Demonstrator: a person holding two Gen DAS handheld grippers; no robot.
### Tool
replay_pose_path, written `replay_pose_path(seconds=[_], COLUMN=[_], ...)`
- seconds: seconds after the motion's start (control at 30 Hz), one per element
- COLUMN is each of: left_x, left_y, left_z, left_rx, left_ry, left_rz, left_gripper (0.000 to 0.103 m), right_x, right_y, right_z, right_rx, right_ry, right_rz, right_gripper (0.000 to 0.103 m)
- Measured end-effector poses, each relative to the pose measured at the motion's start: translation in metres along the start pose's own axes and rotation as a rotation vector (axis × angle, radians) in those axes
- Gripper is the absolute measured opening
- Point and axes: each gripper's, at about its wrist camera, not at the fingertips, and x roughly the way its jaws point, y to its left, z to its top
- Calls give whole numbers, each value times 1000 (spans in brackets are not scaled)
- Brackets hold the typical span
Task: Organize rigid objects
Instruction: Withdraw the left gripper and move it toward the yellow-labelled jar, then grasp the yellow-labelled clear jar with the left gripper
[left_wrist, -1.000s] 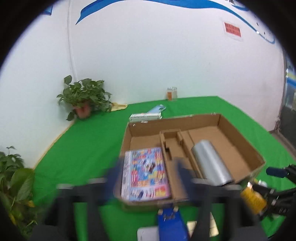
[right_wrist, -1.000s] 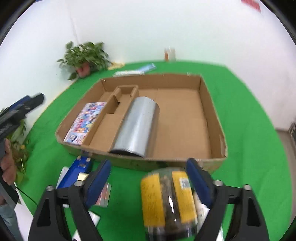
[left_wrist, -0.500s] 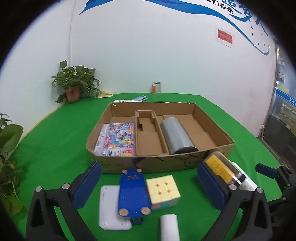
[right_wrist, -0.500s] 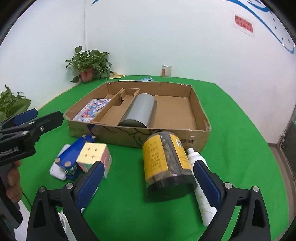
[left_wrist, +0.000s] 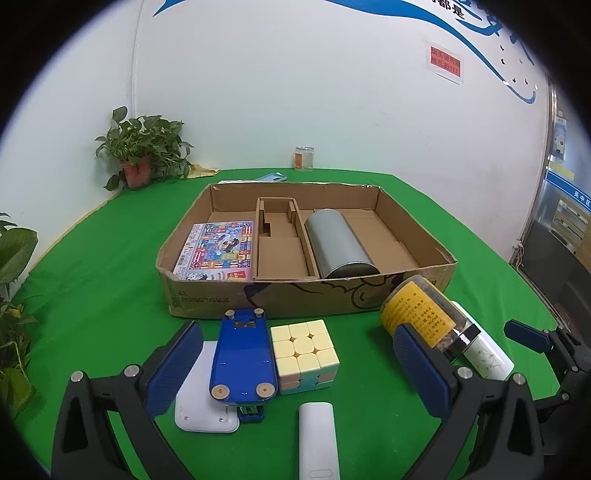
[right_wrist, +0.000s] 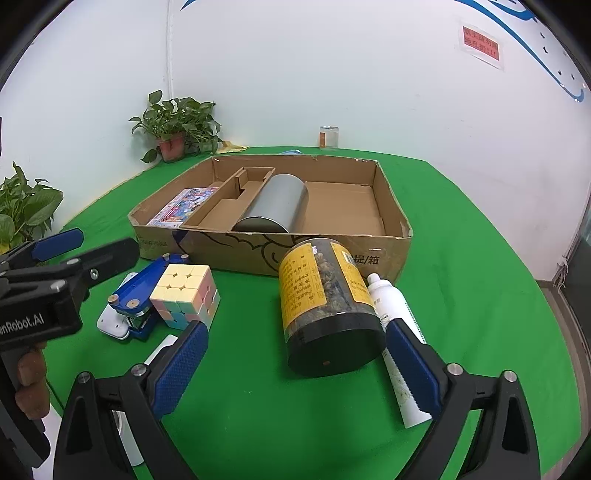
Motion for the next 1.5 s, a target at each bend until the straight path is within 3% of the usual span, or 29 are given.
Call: replay_pose_path(seconds=[0.07,0.17,0.47,0.53,0.6,0.77,0.83,0.93,1.0,1.07,1.2,1.37,1.47,1.5], left_x=[-1,-2,1,5,9,21,27,37,43,52,64,83,90,93], left_y=[3,9,17,19,19,18,15,7,0,-6,-14,-20,-29,-33], left_z=[1,2,-11,-13,-13,-9,-8,-8,-7,-7,-8,-4,-2,-2], left_rx=[-10,-27,-51,-65,-78,-121,-133,-155,-169,-187,-181,-184,-168,-160], left_ry=[1,7,94,118,140,211,246,306,340,384,437,500,523,538], left_rz=[-2,-12,-79,-91,-110,-221,-281,-384,-452,-511,-561,-609,-626,-639], left_gripper=[102,91,93,93,93,93,93,93,93,93,93,93,93,93], right_x=[0,1,50,62,73,54,34,10,3,-6,-15,2,21,26], right_y=[-1,-8,-56,-58,-57,-38,-30,-21,-15,-5,-10,-58,-73,-78], right_z=[0,-1,12,14,12,0,-10,-22,-27,-30,-27,-27,-35,-40], right_rx=[-9,-6,132,144,137,11,-69,-128,-123,-120,18,337,424,466], right_ry=[-3,-10,127,156,197,183,157,144,145,143,138,164,248,259], right_rz=[10,55,136,185,163,94,45,-8,-3,85,308,356,277,292], right_gripper=[91,91,90,79,71,66,54,48,53,55,55,60,63,68])
